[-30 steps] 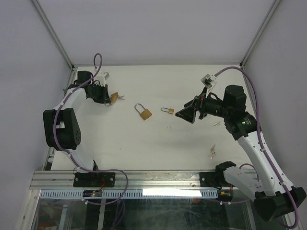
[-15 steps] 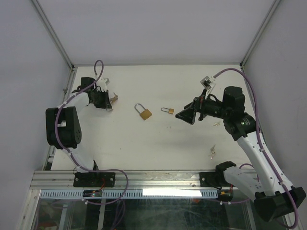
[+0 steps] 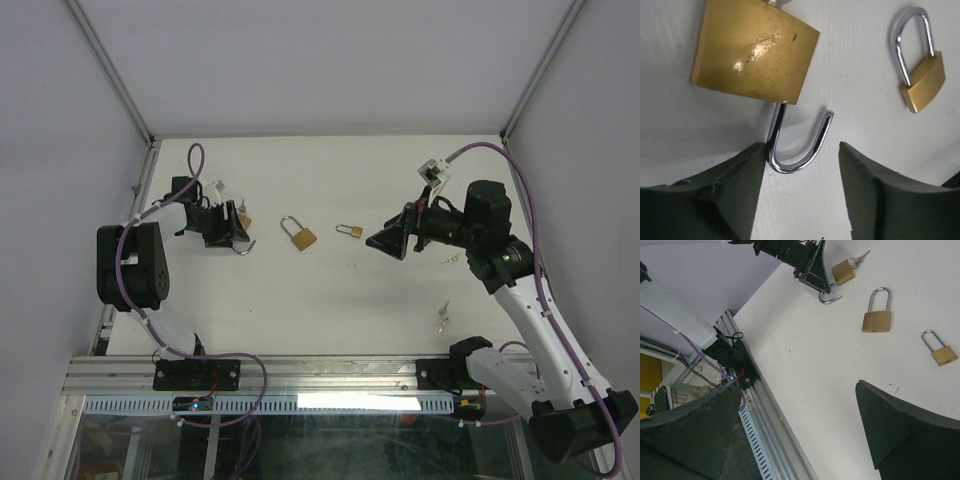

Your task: Unlock with the key

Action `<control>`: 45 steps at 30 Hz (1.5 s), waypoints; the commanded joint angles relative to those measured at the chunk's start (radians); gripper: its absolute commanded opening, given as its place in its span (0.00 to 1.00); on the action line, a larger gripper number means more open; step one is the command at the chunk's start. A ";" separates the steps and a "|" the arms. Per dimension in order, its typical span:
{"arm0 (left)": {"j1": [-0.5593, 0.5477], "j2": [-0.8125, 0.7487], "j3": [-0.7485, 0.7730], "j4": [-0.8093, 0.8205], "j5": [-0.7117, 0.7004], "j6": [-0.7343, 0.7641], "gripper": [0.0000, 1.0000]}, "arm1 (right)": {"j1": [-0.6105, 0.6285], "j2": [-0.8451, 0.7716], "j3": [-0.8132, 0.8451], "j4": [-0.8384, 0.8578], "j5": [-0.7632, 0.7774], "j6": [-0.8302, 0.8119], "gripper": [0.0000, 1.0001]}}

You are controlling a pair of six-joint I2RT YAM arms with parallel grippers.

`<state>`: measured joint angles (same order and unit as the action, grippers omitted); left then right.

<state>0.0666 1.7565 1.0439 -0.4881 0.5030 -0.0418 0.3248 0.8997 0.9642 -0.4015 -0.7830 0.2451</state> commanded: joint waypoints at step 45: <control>-0.363 -0.662 -0.250 0.386 0.136 0.058 0.99 | -0.177 0.315 -0.106 -0.728 0.985 0.503 0.43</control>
<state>-0.2596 1.1435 0.8501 -0.3706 0.5610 0.0559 0.1555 1.2064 0.8787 -1.1553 0.1791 0.6449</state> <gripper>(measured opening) 0.990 0.527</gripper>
